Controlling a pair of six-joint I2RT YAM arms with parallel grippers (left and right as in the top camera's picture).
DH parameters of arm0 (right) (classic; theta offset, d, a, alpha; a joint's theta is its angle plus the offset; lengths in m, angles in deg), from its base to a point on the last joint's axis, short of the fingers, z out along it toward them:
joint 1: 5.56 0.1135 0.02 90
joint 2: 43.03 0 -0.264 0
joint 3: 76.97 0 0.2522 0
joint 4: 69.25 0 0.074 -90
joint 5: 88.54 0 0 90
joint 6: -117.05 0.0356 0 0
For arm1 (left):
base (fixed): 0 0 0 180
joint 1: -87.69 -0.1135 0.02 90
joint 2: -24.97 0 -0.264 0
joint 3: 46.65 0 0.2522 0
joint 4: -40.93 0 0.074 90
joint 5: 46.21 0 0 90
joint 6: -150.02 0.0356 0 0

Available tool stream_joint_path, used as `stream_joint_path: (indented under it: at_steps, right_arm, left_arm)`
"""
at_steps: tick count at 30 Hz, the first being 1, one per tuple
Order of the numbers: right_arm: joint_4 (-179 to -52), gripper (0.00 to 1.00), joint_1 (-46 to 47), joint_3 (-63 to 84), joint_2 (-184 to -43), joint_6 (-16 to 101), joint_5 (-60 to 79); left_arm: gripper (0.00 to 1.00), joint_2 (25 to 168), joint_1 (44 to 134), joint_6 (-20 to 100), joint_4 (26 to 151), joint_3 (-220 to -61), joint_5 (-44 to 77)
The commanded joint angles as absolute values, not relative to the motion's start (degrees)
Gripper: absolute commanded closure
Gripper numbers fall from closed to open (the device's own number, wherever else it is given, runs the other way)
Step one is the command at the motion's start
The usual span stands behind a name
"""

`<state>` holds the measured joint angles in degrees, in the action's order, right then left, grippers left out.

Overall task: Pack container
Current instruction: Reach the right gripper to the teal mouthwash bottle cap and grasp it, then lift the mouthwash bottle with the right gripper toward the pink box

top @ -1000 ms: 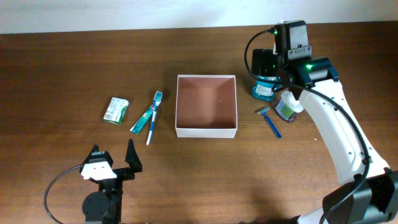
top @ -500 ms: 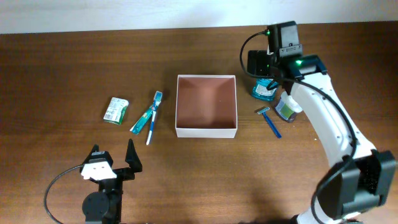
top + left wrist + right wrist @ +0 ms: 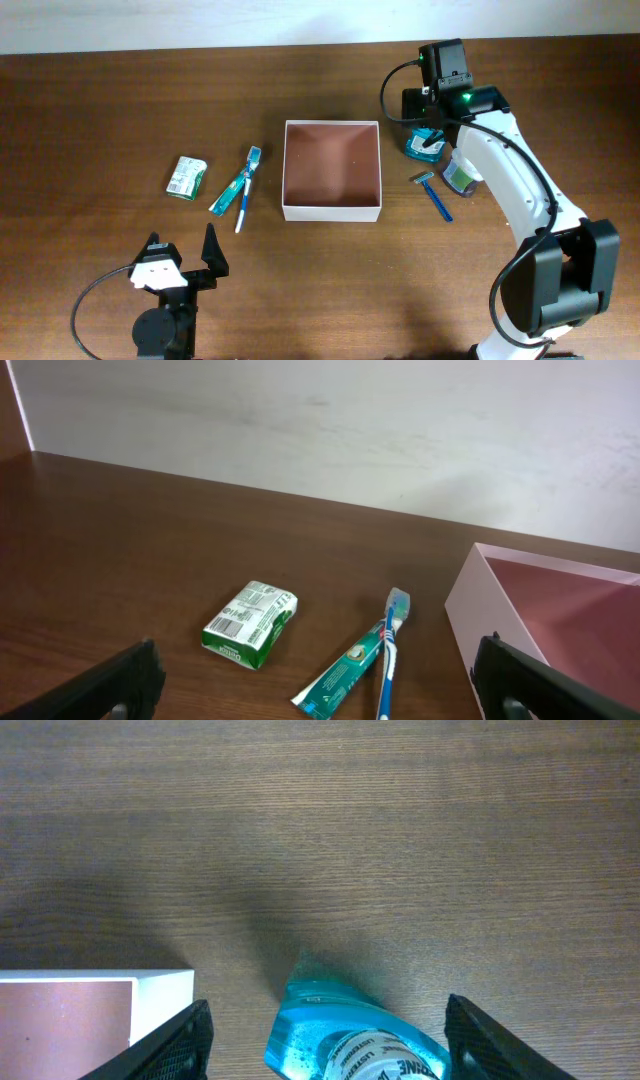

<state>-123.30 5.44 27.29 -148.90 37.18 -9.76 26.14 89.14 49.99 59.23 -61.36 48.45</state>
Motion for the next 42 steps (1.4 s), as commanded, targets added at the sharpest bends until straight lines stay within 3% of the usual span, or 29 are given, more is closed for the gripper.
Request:
stream_joint_path:
  at_steps: [1,12,17,23,29,42]
  right_arm:
    - [-124.0,0.35,4.9,27.8,-149.5,37.0,-10.4]
    - [-127.0,0.36,2.9,27.8,-149.5,39.6,-12.1]
    - [-127.0,0.56,3.0,27.8,-149.5,39.6,-12.1]
    - [-127.2,0.64,3.0,27.8,-149.5,39.6,-11.8]
    - [-127.2,0.8,3.0,27.8,-149.5,40.7,-10.6]
    - [-127.6,0.85,3.0,30.5,-148.7,40.9,-10.6]
  left_arm:
    - [0.01,25.6,89.0,51.1,59.1,-60.9,47.8]
    - [0.01,25.6,89.0,51.1,59.1,-60.9,47.8]
    - [0.01,25.6,89.0,51.1,59.1,-60.9,47.8]
    - [0.01,25.6,89.0,51.1,59.1,-60.9,47.8]
    - [0.01,25.6,89.0,51.1,59.1,-60.9,47.8]
    - [0.01,25.7,89.0,51.1,59.1,-60.9,47.8]
